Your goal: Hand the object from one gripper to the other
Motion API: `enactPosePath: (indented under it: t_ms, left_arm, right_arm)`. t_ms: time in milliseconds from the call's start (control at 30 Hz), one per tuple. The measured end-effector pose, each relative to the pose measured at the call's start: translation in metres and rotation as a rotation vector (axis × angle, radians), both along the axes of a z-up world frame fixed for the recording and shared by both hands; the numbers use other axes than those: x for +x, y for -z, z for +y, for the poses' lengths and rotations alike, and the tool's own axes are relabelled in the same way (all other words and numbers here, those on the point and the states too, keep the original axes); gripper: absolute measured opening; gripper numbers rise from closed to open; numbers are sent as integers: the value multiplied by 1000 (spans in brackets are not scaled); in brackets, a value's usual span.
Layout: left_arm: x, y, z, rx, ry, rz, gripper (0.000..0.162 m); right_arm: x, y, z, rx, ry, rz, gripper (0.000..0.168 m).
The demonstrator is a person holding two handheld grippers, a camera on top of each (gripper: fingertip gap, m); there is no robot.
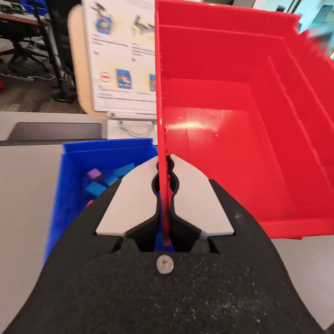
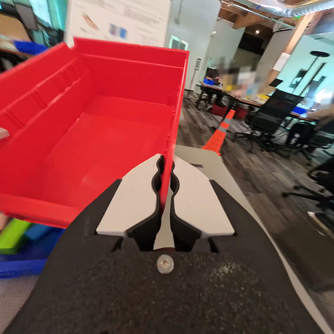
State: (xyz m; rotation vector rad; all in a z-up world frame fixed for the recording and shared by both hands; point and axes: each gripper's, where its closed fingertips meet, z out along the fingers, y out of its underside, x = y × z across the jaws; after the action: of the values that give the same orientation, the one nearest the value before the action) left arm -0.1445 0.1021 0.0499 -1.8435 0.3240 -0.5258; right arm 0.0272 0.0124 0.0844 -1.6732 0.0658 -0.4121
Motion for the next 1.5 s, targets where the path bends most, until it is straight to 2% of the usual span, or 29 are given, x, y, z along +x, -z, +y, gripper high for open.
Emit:
enactPosePath:
  t_ms: [67,200,300,433,700,967,1033,1100,1200,1233,1300,1367,1433,1500]
  left_arm:
    - [49,18,1,-4,20,25,4]
    - [132,80,-11,-93,34,82,4]
    - [170,123,-20,-144,5,122,4]
    - [208,155,-30,-169,-3,165,5]
    - [249,183,-41,-246,29,157,7]
    - [267,181,-55,-226,131,120,35]
    - [265,173,-64,-261,211,95,46]
    - [248,154,-76,-257,291,93,55]
    - [188,114,-90,-179,383,118,57]
    - [158,102,-90,-140,389,138,64]
    - [89,80,-81,-72,319,171,64]
    - [13,69,-65,-30,205,217,65]
    - [-62,72,-46,-17,67,257,68]
    - [-119,92,-29,-68,-39,269,67]
  right_arm:
    - [49,23,-3,-40,40,20,4]
    - [137,84,-6,-97,65,149,3]
    - [179,131,-4,-145,28,178,3]
    - [220,167,-7,-147,10,236,2]
    - [261,187,-13,-175,55,272,2]
    - [275,201,-8,-96,-1,385,3]
    - [277,195,-15,-90,1,358,11]
    - [279,169,-30,-48,6,252,31]
    - [261,115,-53,50,-14,115,38]
    - [246,100,-55,86,-59,106,38]
    - [204,82,-48,113,-173,145,41]
    - [151,72,-31,116,-282,184,53]
    - [78,71,-13,97,-427,217,57]
    - [0,86,4,28,-541,260,60]
